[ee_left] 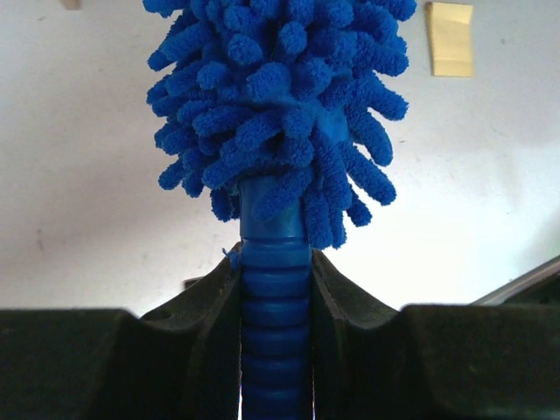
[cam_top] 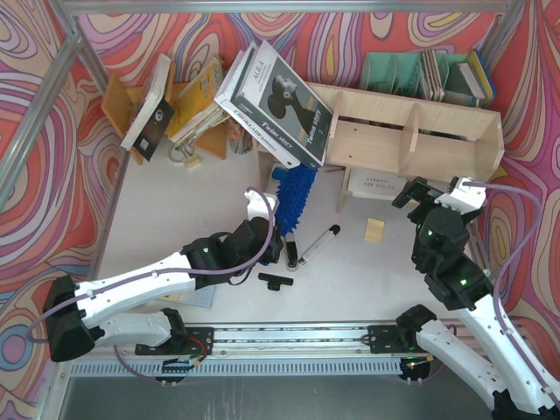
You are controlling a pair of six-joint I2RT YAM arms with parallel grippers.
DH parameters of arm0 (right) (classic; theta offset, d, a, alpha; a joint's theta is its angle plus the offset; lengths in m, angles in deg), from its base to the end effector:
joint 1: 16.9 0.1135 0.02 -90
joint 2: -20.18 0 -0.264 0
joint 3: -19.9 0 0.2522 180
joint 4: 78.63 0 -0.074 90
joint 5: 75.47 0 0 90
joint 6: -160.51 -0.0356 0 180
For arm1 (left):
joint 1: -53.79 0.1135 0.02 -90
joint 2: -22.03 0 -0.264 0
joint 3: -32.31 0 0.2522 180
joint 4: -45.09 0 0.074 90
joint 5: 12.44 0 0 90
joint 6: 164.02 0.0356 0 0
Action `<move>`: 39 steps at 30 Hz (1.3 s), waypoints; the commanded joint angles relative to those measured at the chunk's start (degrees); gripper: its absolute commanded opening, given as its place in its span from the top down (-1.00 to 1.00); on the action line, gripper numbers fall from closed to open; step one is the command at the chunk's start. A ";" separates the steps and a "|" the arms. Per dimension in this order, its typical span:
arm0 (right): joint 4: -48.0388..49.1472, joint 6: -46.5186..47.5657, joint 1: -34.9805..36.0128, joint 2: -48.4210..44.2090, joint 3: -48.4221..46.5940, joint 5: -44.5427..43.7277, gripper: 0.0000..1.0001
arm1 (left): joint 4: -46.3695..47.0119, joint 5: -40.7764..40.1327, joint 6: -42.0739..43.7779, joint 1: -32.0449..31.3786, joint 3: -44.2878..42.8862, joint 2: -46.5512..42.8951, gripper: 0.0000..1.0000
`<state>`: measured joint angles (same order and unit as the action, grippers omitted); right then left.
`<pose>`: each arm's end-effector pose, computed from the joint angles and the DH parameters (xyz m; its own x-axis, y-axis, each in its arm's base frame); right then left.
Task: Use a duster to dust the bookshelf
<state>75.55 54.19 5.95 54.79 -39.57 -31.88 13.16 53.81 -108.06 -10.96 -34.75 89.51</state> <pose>0.1299 0.0268 0.3678 0.0975 0.2513 -0.9630 0.3879 0.8815 0.2693 0.1244 -0.2301 0.2985 -0.5713 0.0102 -0.8207 0.4380 0.8494 -0.2943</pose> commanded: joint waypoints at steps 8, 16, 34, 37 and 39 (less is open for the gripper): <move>0.80 -0.03 -0.24 0.37 0.01 -0.16 -0.97 | -6.51 -5.29 -0.38 5.66 5.74 -10.68 1.00; 1.11 -0.03 -0.26 0.71 0.18 -0.42 -0.97 | -12.55 0.05 2.13 5.86 3.96 -9.80 1.00; -4.21 -6.27 -0.24 1.40 -3.74 3.19 -0.97 | -31.53 5.00 1.15 3.27 3.10 -23.75 1.00; -5.09 -8.53 -0.24 2.58 -4.94 5.01 -0.97 | -34.04 6.67 2.34 2.45 0.58 -25.10 1.00; -5.86 -10.07 -0.19 3.58 -5.90 5.89 -0.97 | -35.85 9.31 3.89 2.16 -1.25 -24.81 1.00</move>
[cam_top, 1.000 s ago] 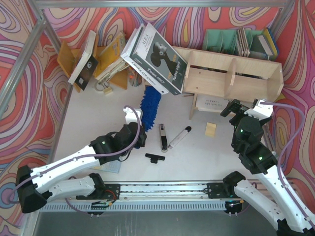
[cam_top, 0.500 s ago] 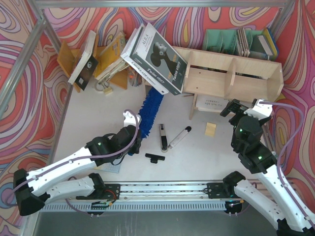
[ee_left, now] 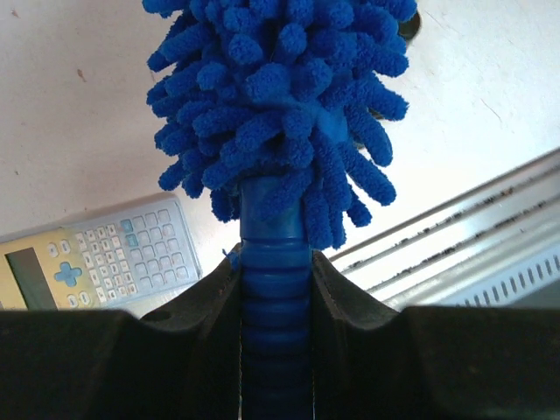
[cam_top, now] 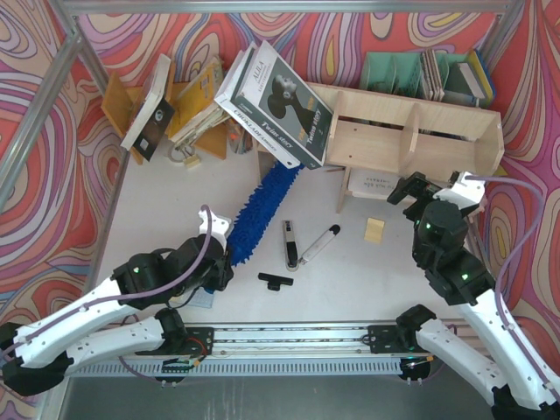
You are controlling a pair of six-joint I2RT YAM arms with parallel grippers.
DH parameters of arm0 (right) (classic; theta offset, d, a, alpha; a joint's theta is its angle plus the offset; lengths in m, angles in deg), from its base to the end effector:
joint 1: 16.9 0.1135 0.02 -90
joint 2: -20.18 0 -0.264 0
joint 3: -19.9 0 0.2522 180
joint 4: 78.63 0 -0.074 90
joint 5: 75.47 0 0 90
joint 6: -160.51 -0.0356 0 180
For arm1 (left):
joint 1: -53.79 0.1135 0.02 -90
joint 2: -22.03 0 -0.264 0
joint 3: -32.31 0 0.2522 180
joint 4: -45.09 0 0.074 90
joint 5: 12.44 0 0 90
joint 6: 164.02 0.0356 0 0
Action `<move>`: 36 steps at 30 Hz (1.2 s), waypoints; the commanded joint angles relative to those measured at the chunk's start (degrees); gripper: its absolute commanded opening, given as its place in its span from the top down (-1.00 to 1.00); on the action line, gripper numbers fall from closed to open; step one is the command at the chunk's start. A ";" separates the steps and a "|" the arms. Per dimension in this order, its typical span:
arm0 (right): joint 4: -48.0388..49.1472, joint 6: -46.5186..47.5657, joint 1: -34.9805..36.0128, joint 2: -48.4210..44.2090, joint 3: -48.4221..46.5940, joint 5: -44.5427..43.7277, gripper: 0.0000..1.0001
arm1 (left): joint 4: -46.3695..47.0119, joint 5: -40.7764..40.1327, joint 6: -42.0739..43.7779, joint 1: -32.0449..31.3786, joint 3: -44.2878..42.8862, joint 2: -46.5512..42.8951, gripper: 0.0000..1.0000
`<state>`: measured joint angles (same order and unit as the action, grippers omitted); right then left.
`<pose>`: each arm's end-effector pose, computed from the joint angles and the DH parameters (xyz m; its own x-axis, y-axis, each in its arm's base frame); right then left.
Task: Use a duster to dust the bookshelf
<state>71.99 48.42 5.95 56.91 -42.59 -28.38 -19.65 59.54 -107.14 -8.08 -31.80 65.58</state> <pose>0.1342 0.0303 0.3747 0.0746 0.3303 -0.9409 0.3385 0.8791 0.3355 0.0767 -0.1202 0.3088 -0.6763 0.1629 -0.7184 0.4352 0.8752 -0.2113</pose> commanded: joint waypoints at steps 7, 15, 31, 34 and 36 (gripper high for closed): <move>-4.09 -7.49 -0.19 3.92 -5.96 4.29 -0.97 | -6.45 9.50 6.98 -2.75 -8.55 -2.93 1.00; -5.62 -9.66 -0.22 5.53 -8.63 4.99 -0.98 | -13.99 7.11 4.82 -2.82 -13.59 -1.75 1.00; -4.83 -9.68 -0.20 9.03 -11.03 4.69 -0.97 | -21.12 15.62 6.16 -2.98 -20.77 -7.53 1.00; -4.52 -9.83 -0.20 9.35 -11.08 4.73 -0.97 | -22.58 17.69 7.26 -3.00 -21.44 -7.42 1.00; -4.54 -9.89 -0.22 9.57 -11.24 4.72 -0.97 | -22.93 18.02 8.13 -2.99 -21.84 -7.58 1.00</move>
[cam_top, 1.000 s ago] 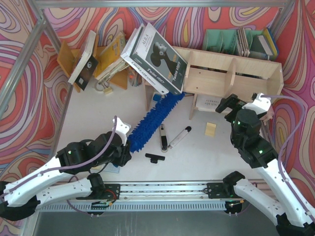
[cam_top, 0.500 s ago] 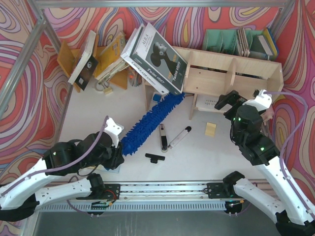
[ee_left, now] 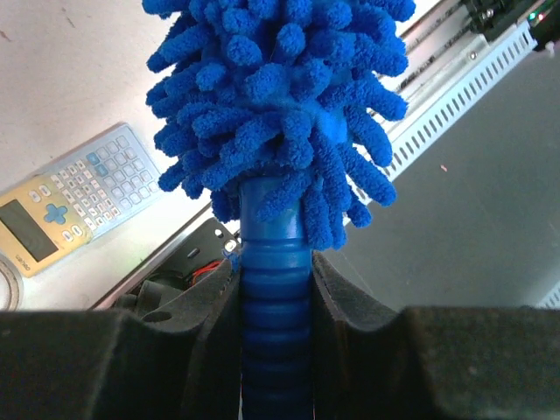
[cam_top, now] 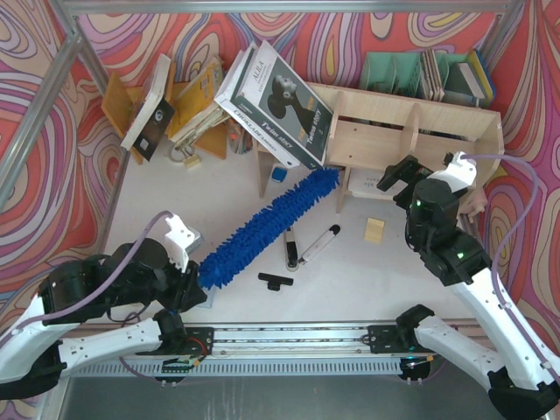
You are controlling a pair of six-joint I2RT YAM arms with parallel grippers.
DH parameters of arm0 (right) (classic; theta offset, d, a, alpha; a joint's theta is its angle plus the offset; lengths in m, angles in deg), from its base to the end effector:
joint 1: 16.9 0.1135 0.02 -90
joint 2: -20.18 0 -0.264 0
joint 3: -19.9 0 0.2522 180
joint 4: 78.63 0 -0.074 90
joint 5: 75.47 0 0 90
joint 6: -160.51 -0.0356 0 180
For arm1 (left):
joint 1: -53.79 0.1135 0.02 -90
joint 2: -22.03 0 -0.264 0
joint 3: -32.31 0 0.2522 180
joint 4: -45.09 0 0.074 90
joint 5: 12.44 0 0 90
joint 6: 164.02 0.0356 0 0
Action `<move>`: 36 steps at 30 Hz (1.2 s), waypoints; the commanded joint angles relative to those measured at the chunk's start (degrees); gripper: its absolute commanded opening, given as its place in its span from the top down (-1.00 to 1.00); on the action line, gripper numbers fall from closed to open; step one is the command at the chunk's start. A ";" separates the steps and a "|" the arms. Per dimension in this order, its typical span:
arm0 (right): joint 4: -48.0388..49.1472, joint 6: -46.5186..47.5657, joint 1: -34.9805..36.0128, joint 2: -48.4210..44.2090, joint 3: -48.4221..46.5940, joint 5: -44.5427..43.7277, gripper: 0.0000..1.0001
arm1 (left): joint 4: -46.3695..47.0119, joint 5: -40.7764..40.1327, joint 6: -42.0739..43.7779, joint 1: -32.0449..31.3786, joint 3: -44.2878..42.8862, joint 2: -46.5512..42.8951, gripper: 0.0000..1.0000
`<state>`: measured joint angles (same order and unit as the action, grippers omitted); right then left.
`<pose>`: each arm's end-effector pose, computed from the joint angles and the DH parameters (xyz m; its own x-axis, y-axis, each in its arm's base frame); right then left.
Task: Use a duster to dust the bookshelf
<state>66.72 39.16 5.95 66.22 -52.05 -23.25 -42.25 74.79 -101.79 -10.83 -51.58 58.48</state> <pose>0.1601 0.0438 0.3982 0.0110 0.4509 -0.8925 0.2873 0.8535 0.4347 0.0282 -0.0555 0.3858 -0.6563 0.2977 -0.6933 0.6563 0.6785 -0.3300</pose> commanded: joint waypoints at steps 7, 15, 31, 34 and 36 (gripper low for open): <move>0.01 -0.69 -0.25 0.07 -2.01 -0.84 -0.98 | 4.48 8.15 6.76 -0.20 -2.92 -3.21 1.00; -0.30 -0.39 -0.20 -0.85 -1.97 -1.55 -0.97 | 7.75 4.49 10.77 -0.24 -7.27 -1.92 1.00; 1.19 3.91 -0.23 -4.08 0.50 -4.62 -0.98 | 18.50 -8.05 18.93 -0.17 -16.21 5.92 1.00; 2.55 5.74 -0.18 -4.68 1.95 -5.11 -0.97 | 21.37 -10.26 20.37 -0.24 -18.14 6.96 1.00; 3.45 7.22 -0.25 -5.03 2.74 -6.03 -0.97 | 23.57 -12.71 21.09 -0.24 -19.06 7.43 1.00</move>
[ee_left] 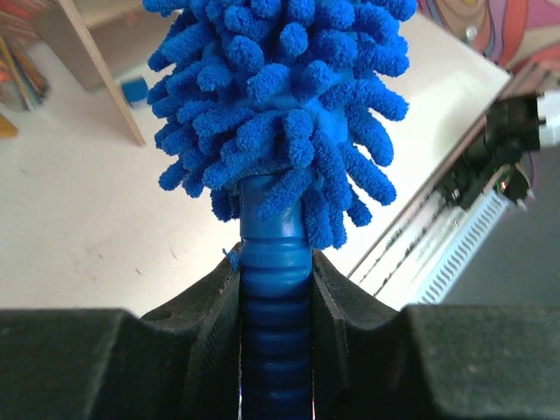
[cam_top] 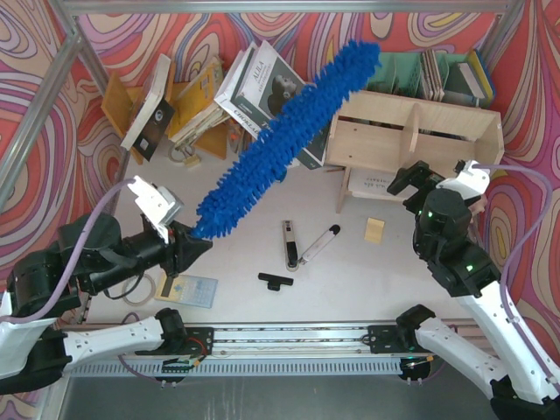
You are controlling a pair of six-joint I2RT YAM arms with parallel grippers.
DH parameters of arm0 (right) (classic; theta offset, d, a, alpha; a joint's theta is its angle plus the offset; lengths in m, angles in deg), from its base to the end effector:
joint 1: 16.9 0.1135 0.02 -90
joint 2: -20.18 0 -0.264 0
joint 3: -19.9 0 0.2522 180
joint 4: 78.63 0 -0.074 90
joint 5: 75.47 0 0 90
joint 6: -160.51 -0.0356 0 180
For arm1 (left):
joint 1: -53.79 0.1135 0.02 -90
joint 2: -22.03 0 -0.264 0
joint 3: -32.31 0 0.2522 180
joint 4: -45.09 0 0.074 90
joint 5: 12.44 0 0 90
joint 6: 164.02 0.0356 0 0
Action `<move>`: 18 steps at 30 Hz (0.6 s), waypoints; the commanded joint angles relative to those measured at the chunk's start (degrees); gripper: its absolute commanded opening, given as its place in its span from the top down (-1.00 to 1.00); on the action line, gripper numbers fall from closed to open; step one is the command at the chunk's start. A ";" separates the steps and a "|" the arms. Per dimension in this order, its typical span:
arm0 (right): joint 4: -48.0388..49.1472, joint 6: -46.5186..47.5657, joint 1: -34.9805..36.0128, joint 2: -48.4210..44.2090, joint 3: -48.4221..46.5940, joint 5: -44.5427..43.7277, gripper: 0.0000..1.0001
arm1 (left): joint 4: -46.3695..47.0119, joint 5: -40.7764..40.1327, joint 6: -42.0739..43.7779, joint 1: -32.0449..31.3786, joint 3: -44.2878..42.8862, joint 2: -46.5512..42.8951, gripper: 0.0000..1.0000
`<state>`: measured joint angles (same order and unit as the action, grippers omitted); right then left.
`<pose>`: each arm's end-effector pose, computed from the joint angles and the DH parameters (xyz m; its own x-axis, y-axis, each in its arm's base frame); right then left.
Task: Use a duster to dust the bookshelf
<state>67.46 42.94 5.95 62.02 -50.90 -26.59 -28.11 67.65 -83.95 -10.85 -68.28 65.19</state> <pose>0.1422 0.0345 0.4030 0.0736 0.4094 -0.9094 0.3127 0.8564 0.4108 0.0347 -0.0590 0.4770 -0.2559 0.1433 -0.9560 0.7869 0.6054 -0.1199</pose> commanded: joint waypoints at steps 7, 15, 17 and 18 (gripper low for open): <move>5.68 9.19 -0.23 -2.39 5.05 -5.26 -0.97 | 14.72 -21.09 4.89 -0.22 -3.97 2.09 1.00; 9.75 15.63 -0.25 -3.05 7.64 -7.01 -0.98 | 6.86 -32.95 3.02 -0.22 -10.20 10.08 1.00; 10.11 15.56 -0.19 -3.05 8.10 -7.04 -0.97 | 5.97 -35.61 2.87 -0.22 -10.68 10.68 1.00; 10.23 15.47 -0.19 -3.14 8.30 -6.85 -0.97 | 5.70 -37.52 2.82 -0.22 -10.72 10.67 1.00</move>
<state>74.50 55.81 5.95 59.55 -43.57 -31.92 -21.16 38.80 -80.69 -11.01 -77.61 75.04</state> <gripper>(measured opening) 0.987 0.343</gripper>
